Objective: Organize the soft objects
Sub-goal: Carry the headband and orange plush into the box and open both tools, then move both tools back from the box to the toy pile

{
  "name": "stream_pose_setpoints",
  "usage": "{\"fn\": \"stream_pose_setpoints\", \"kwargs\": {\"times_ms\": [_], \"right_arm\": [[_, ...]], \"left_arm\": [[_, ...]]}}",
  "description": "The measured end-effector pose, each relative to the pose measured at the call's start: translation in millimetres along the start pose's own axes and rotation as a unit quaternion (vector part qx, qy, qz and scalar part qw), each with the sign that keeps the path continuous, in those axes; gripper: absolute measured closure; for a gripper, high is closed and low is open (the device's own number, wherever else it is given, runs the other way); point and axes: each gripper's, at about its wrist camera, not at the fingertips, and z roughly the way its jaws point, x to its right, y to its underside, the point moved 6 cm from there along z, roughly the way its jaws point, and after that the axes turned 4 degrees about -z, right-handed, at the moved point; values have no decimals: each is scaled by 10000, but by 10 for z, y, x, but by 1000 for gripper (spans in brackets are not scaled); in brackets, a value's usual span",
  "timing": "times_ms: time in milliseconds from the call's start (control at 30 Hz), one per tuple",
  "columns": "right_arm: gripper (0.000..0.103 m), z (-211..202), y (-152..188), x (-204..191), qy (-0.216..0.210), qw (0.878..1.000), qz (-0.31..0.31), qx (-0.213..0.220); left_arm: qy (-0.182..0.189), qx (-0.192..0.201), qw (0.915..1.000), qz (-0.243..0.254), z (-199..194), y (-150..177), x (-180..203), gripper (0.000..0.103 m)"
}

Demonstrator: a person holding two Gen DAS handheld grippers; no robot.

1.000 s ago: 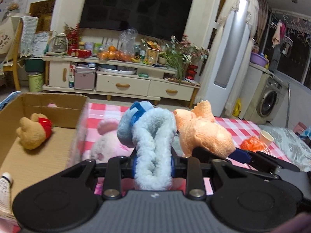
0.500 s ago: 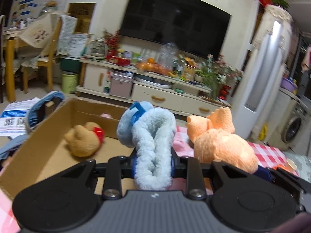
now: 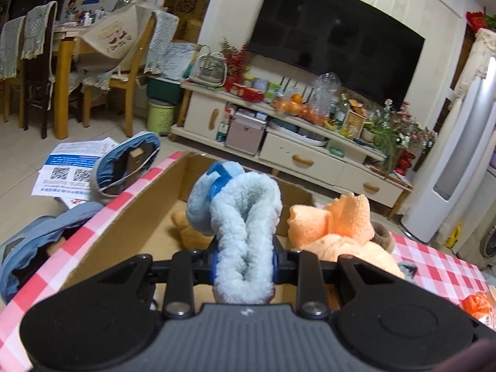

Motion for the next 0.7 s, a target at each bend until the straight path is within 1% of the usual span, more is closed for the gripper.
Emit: {"fn": "stream_pose_setpoints", "kwargs": {"times_ms": [133,200,267,300,333,367,400,467,500,567,633,700], "right_arm": [[33,4,58,-37,-91,9999,-66,-85],[31,0,80,-66,-141,9997,-116,-161],[25,26,80,-91,-215,9993,-165,-272],[21,30,98,-105,-253,9989,-193,-332],[9,31,107,-121,-248,9988,-222,-353],[5,17,114,-133,-226,9988,-252,-352],[5,-8,112,-137,-220,9989,-270,-323],[5,-78,104,-128,-204,9989,-284,-303],[5,-90,85,-111,-184,9990,-279,-293],[5,-163,77,-75,-103,9993,-246,-258],[4,-226,82,-20,-19,9996,-152,-242],[4,-307,97,39,84,9997,-39,-241]], "left_arm": [[-122,-113,9999,4,39,20,-81,75],[-179,-191,9997,25,59,32,-110,72],[-271,-300,9992,69,105,50,-128,63],[-350,-317,9989,75,120,51,-139,61],[-401,-321,9986,82,121,55,-150,57],[-435,-309,9985,82,112,53,-158,53],[-451,-288,9985,80,98,48,-154,50],[-493,-198,9985,100,64,31,-136,33],[-519,-156,9984,140,55,23,-126,30],[-545,-87,9982,236,39,13,-89,20],[-535,-69,9982,265,31,15,-57,18],[-538,-70,9981,286,35,28,-36,17]]}}
